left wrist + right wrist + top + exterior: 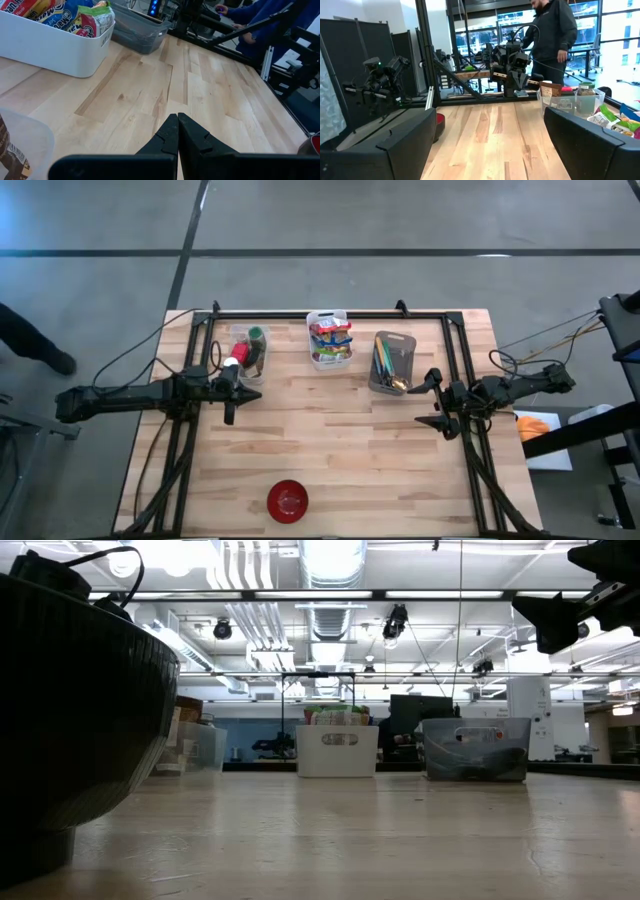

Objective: Pick & Place Food Item
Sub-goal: Return to Home Position

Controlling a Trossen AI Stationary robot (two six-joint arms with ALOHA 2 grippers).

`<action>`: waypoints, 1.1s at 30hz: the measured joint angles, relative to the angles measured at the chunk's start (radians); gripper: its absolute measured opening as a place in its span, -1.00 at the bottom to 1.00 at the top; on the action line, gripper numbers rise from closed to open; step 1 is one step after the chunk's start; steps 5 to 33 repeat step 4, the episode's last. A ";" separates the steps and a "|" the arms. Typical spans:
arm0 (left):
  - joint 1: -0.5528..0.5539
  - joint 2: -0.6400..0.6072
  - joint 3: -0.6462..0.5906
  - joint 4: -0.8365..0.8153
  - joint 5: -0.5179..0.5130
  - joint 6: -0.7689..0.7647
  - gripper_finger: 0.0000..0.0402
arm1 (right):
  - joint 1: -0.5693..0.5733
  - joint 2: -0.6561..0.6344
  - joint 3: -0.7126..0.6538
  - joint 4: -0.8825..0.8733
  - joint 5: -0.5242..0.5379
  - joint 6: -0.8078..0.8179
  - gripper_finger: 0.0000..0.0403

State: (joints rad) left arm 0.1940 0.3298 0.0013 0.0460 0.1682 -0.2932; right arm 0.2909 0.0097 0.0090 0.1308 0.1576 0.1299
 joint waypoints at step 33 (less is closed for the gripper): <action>0.000 0.000 0.000 0.000 0.000 0.000 -1.00 | 0.000 0.000 0.000 0.000 0.000 0.000 0.82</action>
